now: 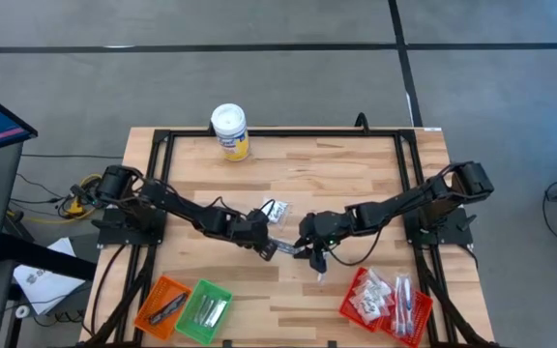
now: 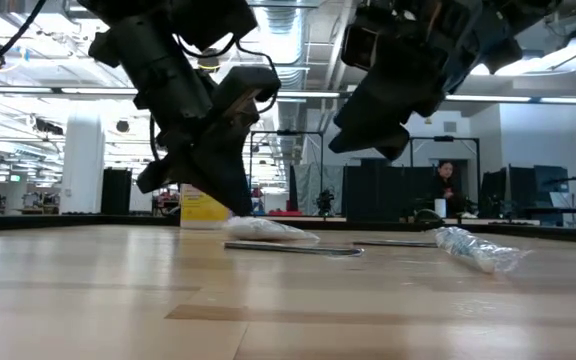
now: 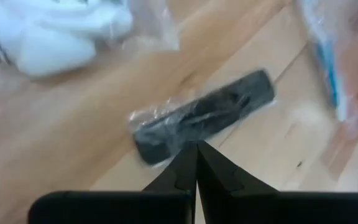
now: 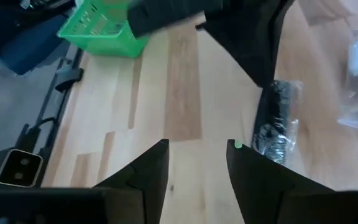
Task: Pick & Place Travel size toiletries
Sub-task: Put the black comb into the orange basket
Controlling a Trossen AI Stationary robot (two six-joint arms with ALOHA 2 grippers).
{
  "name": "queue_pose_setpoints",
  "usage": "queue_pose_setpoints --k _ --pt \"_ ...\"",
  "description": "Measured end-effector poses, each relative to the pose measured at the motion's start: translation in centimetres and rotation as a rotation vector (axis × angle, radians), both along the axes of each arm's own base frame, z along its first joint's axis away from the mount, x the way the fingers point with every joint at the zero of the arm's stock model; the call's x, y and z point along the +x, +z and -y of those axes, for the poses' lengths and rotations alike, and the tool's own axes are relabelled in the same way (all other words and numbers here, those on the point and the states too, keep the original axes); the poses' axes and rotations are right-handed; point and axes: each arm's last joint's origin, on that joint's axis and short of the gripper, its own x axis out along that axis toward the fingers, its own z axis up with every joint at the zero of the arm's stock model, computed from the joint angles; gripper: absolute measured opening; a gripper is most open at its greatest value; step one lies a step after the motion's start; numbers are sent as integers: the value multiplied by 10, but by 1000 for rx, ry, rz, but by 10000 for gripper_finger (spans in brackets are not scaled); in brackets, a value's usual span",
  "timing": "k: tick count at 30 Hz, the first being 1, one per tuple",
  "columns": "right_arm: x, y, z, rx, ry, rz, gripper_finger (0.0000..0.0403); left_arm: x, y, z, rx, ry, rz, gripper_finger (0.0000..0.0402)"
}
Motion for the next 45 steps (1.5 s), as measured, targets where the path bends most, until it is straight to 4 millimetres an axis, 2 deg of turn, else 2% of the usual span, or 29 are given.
queue_pose_setpoints --k 8,15,25,31,45 --pt "-12 -19 8 17 -105 -46 157 0 0 0 2 1 1 1" --pt "-16 -20 -4 71 -124 22 165 0 -1 -1 14 -12 -3 1" --pt "-20 -22 -14 12 -182 14 217 4 -21 2 28 -71 -60 1" --pt "-22 -25 -13 -11 -198 -17 244 4 -21 1 23 -75 -63 1" --pt "-22 -26 -12 -21 -211 -25 246 4 -10 10 57 -94 15 1"
